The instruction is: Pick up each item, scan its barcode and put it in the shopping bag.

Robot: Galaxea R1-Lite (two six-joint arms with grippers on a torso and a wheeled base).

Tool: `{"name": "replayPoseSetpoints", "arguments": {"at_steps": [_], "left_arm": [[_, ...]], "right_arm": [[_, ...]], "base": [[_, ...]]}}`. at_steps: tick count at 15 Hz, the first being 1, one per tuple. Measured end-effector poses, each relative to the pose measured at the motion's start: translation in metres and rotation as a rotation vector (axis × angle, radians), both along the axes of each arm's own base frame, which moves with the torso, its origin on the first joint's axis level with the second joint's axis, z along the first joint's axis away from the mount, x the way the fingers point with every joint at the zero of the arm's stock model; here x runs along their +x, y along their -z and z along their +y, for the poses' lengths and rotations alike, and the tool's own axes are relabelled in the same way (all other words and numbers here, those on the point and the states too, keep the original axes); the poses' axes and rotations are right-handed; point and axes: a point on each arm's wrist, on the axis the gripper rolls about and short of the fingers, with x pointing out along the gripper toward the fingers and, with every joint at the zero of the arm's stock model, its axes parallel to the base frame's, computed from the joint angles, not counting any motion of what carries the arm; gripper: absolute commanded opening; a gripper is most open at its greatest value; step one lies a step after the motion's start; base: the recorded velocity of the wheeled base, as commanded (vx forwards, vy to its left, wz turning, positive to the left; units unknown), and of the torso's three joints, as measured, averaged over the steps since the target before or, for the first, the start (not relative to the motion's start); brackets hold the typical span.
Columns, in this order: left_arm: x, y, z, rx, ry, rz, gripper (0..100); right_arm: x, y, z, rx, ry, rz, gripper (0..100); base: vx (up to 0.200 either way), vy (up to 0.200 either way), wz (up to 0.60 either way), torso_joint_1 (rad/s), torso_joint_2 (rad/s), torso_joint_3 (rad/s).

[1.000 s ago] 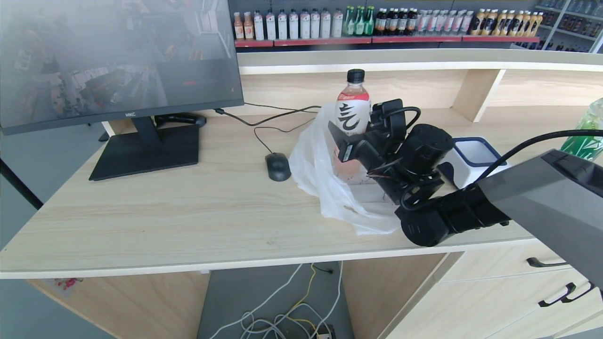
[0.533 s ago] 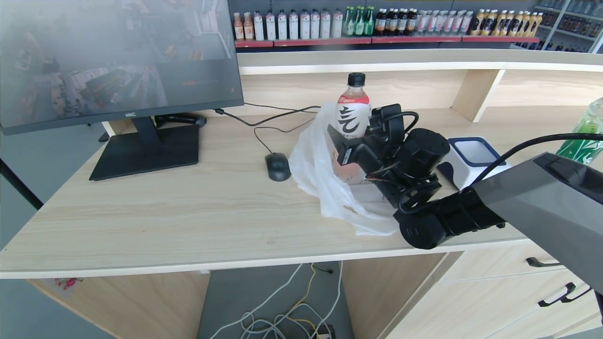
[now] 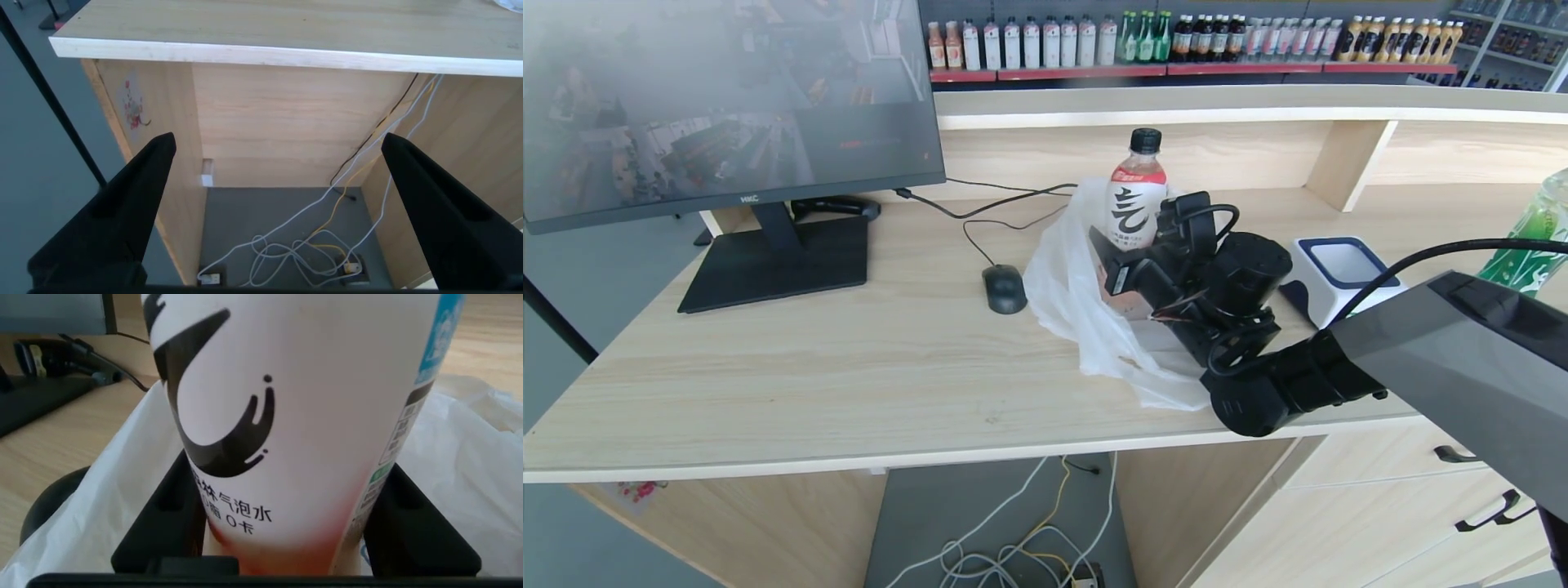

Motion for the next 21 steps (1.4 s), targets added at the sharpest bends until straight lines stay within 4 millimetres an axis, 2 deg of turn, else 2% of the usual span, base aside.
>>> {"name": "replayPoseSetpoints", "arguments": {"at_steps": [1,2,9,12,19,21], "left_arm": [[0.000,0.000,0.000,0.000,0.000,0.000,100],[0.000,0.000,0.000,0.001,0.000,0.000,100],[0.000,0.000,0.000,0.001,0.000,0.000,100],[0.000,0.000,0.000,0.000,0.000,0.000,100],[0.000,0.000,0.000,0.000,0.000,0.000,100],[0.000,0.000,0.000,0.000,0.000,0.000,100]], "right_arm": [[0.000,0.001,0.000,-0.001,0.001,0.002,0],[0.001,0.002,0.000,-0.001,0.001,0.002,100],[0.002,0.004,-0.004,0.035,0.013,-0.032,100],[-0.004,0.007,-0.009,0.041,0.020,-0.054,100],[-0.044,-0.007,-0.029,0.012,0.026,-0.038,100],[-0.064,-0.014,-0.039,0.000,0.029,-0.037,100]], "base": [[0.000,0.000,0.00,0.000,0.00,0.000],[0.000,0.000,0.00,0.000,0.00,0.000],[0.000,0.000,0.00,0.000,0.00,0.000],[0.000,0.000,0.00,0.000,0.00,0.000],[0.000,0.000,0.00,0.000,0.00,0.000],[0.000,0.000,0.00,0.000,0.00,0.000]]}}
